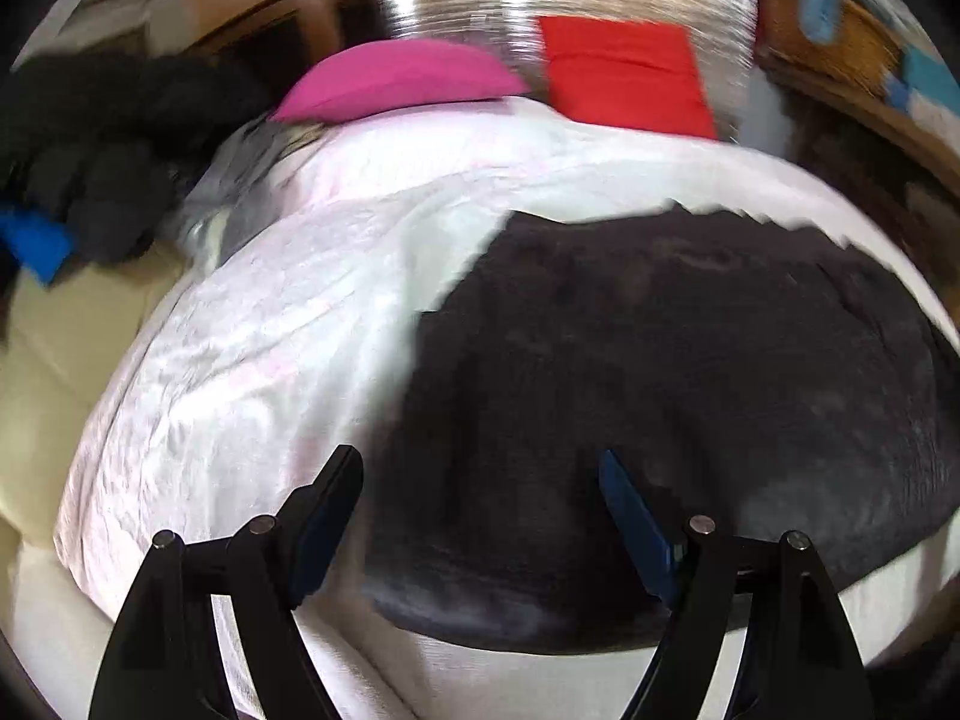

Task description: Fold large clothes

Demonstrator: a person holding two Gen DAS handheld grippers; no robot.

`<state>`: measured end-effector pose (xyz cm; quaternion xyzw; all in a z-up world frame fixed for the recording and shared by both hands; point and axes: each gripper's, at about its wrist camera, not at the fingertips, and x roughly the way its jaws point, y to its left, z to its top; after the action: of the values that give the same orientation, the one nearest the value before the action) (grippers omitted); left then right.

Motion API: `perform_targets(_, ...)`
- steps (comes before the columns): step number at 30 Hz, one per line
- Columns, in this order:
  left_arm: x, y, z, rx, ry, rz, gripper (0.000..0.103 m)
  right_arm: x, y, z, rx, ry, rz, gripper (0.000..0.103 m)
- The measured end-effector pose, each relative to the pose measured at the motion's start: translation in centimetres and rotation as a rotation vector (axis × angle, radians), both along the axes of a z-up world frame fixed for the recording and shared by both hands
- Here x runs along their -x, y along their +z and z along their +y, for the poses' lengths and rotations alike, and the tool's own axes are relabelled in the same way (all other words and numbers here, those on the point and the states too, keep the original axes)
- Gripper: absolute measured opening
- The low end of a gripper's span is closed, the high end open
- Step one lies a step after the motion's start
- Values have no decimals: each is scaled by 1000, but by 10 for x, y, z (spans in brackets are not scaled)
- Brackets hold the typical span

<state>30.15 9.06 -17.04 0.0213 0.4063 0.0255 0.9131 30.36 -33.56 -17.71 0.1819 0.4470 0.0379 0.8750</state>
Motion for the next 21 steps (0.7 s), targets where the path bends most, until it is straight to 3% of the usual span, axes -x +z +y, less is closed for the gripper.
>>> perform_targets(3,-3,-7,19,-2,62,16,81,19,25,7,7,70,-147,74)
perform_targets(5,-8,-19,24,-10,74,65,81,27,26,14,-14,126,-166,72)
perform_targets(7,-10,-30,22,-19,64,90,82,30,18,23,-18,168,-133,69)
perform_targets(10,-7,-34,14,-84,41,73,82,28,-8,40,61,206,-16,69)
perform_targets(12,-5,-33,14,-88,43,65,82,30,-16,45,108,215,-15,69)
perform_targets(15,-1,-27,25,6,78,63,82,40,-10,39,63,200,-33,69)
perform_targets(17,6,-24,34,81,103,50,82,49,-3,22,-42,160,-57,69)
perform_targets(21,35,-23,49,317,108,0,83,73,2,-9,-247,81,-93,72)
